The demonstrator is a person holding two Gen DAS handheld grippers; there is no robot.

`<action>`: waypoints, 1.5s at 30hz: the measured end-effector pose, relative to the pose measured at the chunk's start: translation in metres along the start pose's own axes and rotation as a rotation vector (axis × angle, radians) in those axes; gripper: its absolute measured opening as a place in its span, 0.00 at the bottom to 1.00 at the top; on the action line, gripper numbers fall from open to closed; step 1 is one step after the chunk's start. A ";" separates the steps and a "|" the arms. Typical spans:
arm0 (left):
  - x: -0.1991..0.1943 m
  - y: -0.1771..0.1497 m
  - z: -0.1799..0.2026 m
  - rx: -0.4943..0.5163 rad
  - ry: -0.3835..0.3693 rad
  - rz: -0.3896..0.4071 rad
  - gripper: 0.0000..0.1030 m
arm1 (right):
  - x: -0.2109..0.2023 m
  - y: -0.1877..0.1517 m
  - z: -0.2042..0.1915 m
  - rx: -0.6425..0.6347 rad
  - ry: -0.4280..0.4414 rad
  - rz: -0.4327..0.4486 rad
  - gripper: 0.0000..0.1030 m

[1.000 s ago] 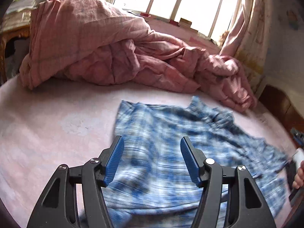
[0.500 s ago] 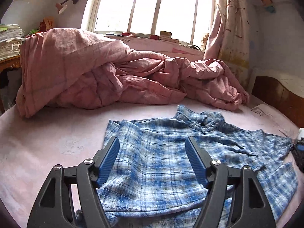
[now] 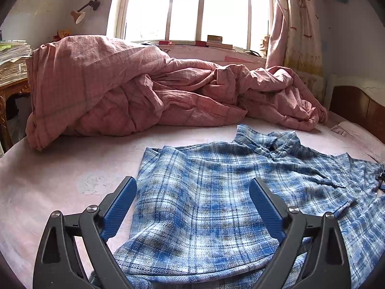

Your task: Fold large clothes

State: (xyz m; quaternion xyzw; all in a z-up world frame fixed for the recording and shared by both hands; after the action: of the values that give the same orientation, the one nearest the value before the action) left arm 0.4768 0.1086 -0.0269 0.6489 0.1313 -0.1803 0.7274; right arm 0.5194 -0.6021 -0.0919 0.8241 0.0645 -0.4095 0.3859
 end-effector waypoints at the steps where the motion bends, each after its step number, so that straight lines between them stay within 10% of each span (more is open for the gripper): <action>1: 0.001 -0.001 0.002 0.009 0.001 -0.005 0.91 | 0.002 0.002 0.002 0.003 0.001 0.006 0.52; 3: 0.003 -0.001 0.007 0.032 0.000 -0.011 0.91 | 0.006 0.003 0.000 -0.015 -0.032 0.010 0.07; 4: 0.003 -0.002 0.009 0.044 -0.002 -0.009 0.91 | 0.005 0.002 -0.003 -0.029 -0.039 0.009 0.04; 10: -0.012 0.002 0.019 0.094 -0.002 0.061 0.91 | -0.063 0.009 -0.064 -0.186 0.057 0.232 0.04; 19: -0.009 0.000 0.036 0.178 0.007 0.052 0.91 | -0.094 -0.082 -0.196 -0.479 0.205 0.131 0.04; 22: -0.009 -0.001 0.038 0.188 0.005 0.049 0.91 | -0.080 -0.116 -0.215 -0.534 0.121 0.037 0.04; 27: -0.005 -0.002 0.036 0.176 0.006 0.031 0.91 | -0.078 -0.125 -0.216 -0.578 0.094 0.019 0.14; 31: -0.001 -0.003 0.031 0.152 0.003 0.012 0.91 | -0.079 -0.108 -0.203 -0.565 0.088 0.007 0.64; 45: 0.004 -0.005 0.020 0.093 -0.003 -0.015 0.92 | -0.051 -0.027 -0.095 -0.262 -0.098 0.004 0.64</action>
State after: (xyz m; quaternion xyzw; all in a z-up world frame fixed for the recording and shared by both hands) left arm 0.4775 0.0876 -0.0300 0.6807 0.1268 -0.1926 0.6953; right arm 0.5337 -0.5074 -0.0364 0.7458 0.0967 -0.4365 0.4938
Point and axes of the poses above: each gripper's, at about its wrist camera, not at the fingertips, and x roughly the way its jaws point, z to its right, y to its top, the point moved 7 cm from there along x, roughly the way its jaws point, and after that the axes turned 6 degrees about -y, right-handed, at the moved point
